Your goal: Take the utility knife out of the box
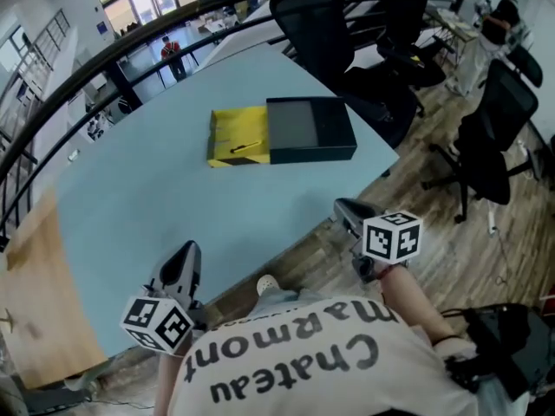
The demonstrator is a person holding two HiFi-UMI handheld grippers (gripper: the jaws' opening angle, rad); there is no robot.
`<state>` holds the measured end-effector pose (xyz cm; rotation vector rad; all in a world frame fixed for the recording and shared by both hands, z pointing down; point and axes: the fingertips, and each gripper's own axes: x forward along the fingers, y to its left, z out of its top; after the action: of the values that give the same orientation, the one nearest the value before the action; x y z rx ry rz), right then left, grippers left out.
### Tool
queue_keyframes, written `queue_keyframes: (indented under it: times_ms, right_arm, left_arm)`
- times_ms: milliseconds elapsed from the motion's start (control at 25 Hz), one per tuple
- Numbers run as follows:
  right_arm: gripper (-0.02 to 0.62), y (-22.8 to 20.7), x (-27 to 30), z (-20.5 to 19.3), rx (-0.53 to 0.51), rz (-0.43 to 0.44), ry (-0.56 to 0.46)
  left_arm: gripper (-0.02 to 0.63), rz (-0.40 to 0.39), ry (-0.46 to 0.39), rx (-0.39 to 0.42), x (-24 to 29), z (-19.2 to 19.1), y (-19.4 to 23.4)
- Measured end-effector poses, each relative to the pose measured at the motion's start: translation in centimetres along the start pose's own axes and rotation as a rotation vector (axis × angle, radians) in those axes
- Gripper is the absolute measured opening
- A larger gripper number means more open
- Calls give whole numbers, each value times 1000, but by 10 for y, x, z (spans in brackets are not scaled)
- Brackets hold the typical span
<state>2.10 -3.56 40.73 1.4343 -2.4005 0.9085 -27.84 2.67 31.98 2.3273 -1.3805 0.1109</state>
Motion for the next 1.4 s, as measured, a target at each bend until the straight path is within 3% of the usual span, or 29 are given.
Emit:
queue_keyframes:
  times_ms: [240, 560, 760, 1000, 1200, 1400]
  right_arm:
    - [38, -8, 37, 36, -4, -15, -6]
    - [38, -15, 66, 71, 22, -8, -49]
    - [38, -25, 81, 97, -85, 33, -12]
    - [38, -73, 114, 126, -55, 102, 38]
    - [38, -99, 135, 151, -136, 162, 70]
    - [38, -117, 162, 159, -152, 239, 134]
  left_arm:
    - [3, -19, 23, 6, 44, 29, 28]
    - [3, -82, 25, -19, 114, 33, 50]
    - [3, -108, 34, -52, 161, 32, 42]
    - [3, -40, 19, -46, 205, 37, 25]
    - [3, 52, 13, -37, 242, 34, 28]
    - [3, 151, 35, 15, 267, 25, 31]
